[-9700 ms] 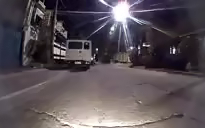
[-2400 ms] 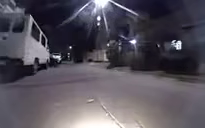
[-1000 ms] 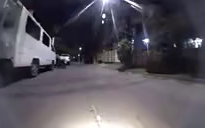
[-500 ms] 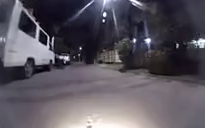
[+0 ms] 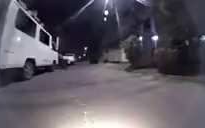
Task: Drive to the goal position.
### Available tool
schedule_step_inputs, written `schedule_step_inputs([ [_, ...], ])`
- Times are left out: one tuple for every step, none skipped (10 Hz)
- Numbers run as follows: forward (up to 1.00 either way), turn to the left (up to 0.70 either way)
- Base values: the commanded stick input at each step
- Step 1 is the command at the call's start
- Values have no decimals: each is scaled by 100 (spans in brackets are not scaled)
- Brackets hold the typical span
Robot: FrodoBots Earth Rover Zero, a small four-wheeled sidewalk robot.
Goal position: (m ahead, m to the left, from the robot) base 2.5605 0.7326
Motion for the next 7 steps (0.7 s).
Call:
schedule_step_inputs([
  [70,5],
  [70,5],
  [70,5],
  [70,5],
  [70,5],
  [70,5],
  [70,5],
])
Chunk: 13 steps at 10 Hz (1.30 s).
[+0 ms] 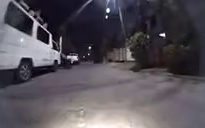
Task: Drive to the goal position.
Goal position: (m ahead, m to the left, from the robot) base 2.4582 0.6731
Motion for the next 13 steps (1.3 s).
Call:
schedule_step_inputs([
  [70,5],
  [70,5],
  [70,5],
  [70,5],
  [70,5],
  [70,5],
  [70,5],
  [70,5],
  [70,5],
  [70,5],
  [70,5],
  [70,5],
  [70,5],
])
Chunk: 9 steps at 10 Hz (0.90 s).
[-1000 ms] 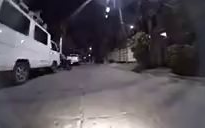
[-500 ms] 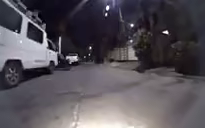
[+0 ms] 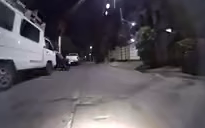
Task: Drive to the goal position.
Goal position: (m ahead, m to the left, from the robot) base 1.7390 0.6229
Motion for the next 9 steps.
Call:
schedule_step_inputs([
  [70,5],
  [70,5],
  [70,5],
  [70,5],
  [70,5],
  [70,5],
  [70,5],
  [70,5],
  [70,5],
])
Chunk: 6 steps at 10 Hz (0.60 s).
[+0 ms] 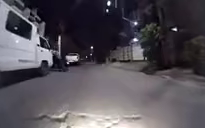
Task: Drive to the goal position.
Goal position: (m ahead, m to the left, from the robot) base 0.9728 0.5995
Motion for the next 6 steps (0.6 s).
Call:
schedule_step_inputs([
  [70,5],
  [70,5],
  [70,5],
  [70,5],
  [70,5],
  [70,5],
])
